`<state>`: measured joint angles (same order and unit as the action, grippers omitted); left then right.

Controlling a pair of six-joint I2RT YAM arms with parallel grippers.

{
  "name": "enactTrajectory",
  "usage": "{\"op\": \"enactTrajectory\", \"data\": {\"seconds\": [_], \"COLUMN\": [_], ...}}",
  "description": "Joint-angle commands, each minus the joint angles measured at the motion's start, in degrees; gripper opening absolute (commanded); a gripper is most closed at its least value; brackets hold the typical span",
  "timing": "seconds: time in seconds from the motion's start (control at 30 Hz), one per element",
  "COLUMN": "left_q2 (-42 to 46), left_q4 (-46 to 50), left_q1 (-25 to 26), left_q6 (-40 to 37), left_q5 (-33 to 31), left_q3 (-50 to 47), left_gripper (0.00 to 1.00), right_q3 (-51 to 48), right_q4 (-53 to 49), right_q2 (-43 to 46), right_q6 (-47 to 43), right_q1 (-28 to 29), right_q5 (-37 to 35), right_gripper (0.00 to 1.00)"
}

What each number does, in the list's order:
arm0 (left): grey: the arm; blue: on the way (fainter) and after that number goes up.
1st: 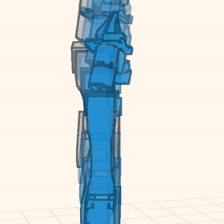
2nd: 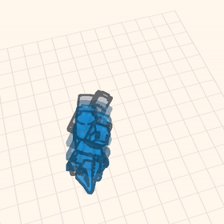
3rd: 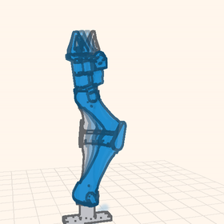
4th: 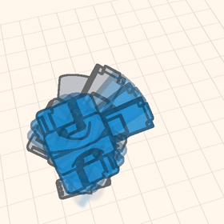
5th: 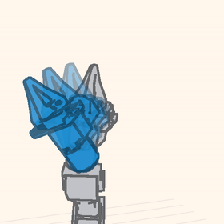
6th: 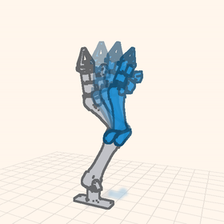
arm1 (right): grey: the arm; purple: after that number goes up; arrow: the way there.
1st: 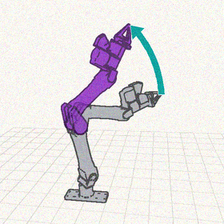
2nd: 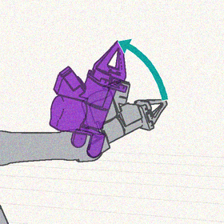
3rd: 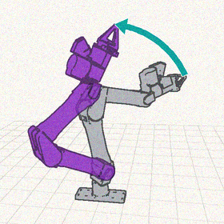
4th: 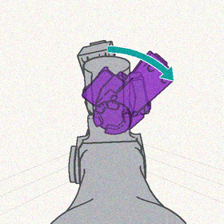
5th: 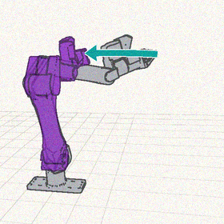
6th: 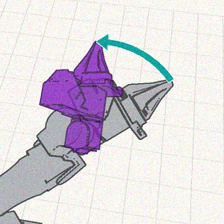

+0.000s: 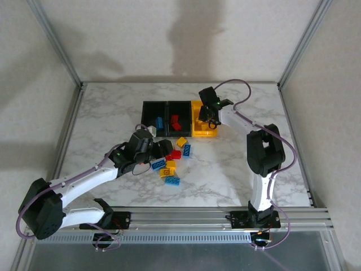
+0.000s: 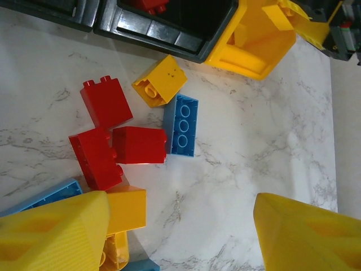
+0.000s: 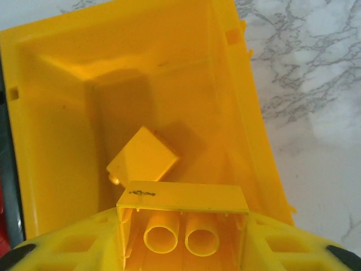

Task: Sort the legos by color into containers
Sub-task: Place the lego in the container.

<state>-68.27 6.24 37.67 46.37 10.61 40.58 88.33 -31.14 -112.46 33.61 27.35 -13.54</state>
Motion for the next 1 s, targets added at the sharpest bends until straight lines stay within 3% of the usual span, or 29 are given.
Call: {"op": "enactTrajectory", "data": {"seconds": [0.0,0.27,0.57,0.77,0.97], "left_q2": [1.03,1.34,2.13,3.38,5.02], "left_q4": [0.90,0.90,1.53,5.48,9.92], "left_q1": [-0.75,-1.24,-1.79,-2.81,-4.52], "left_q6": [0.48,0.29,0.26,0.52,1.17], "left_q5": [-0.94,-0.68,-1.10,-4.33,-7.25], "left_q3": [1.15,0.81,0.58,1.14,0.78], "left_gripper": [0.68,0.68,0.68,0.68,0.67], "right_q3": [3.92,7.74,9.15,5.16,-9.15], "right_q4": [-1.77,-3.53,-3.63,-1.29,3.82], "right_q2": [-2.97,-6.19,-4.52,2.95,15.06], "right_q6": [-0.91,-0.21,-0.46,-1.69,-0.97], "right_q1": [-0.45,-0.46,0.22,3.86,8.54], "right_q5": [-1.79,-2.81,-2.05,-1.58,-0.83], "right_gripper": [0.47,0.56,0.58,0.56,0.54]}}
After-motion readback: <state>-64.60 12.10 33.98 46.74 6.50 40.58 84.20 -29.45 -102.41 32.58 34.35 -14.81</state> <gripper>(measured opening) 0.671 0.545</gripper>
